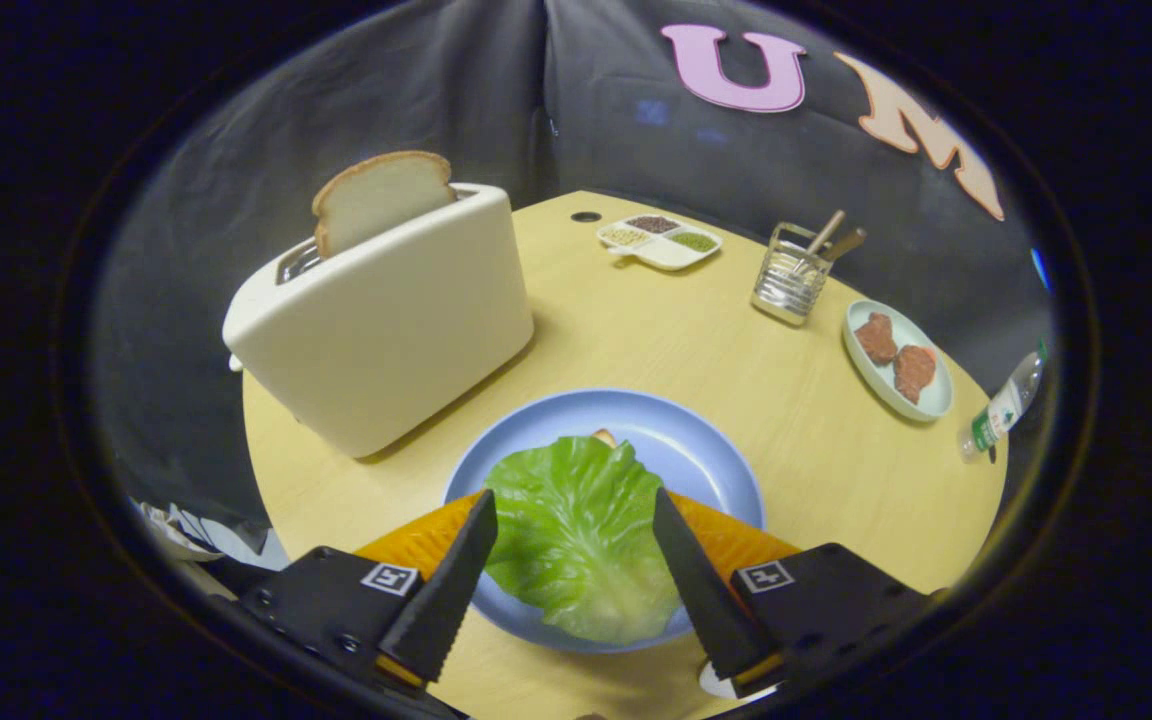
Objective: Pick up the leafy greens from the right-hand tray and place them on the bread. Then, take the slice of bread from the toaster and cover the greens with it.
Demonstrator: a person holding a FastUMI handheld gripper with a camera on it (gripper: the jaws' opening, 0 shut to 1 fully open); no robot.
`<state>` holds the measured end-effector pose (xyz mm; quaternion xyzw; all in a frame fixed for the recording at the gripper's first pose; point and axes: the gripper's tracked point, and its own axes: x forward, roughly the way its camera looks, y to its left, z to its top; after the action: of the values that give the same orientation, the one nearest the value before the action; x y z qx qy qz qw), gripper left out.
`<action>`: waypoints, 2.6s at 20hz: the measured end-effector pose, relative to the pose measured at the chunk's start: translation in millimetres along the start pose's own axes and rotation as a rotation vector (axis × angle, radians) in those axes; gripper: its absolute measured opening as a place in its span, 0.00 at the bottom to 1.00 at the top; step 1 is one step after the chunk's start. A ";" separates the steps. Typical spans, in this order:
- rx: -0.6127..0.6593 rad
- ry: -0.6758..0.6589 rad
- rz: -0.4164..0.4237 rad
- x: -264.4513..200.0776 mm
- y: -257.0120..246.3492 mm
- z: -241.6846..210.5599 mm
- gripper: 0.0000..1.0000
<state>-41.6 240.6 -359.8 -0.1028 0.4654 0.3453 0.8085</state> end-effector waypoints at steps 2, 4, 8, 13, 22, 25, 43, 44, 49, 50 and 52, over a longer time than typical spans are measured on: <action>0.037 -0.043 -0.006 -13.3 8.2 13.9 1.00; 0.058 -0.079 -0.013 -30.0 12.8 30.1 0.99; 0.064 -0.135 -0.022 -57.1 26.8 66.6 0.99; 0.097 -0.186 -0.015 -74.7 47.6 112.5 0.99; 0.188 -0.205 0.044 -55.6 79.6 165.7 0.99; 0.212 -0.199 0.059 -49.2 87.6 176.1 0.99; 0.302 -0.107 0.048 21.1 117.3 195.0 0.66; 0.311 -0.103 0.048 22.4 116.9 195.0 0.57; 0.327 -0.087 0.056 21.7 117.9 193.3 0.17; 0.319 -0.091 0.048 18.8 115.4 193.5 0.15; 0.332 -0.114 0.058 8.1 113.1 198.0 0.10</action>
<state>22.0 424.7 -240.9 0.0653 0.4724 0.2921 0.8290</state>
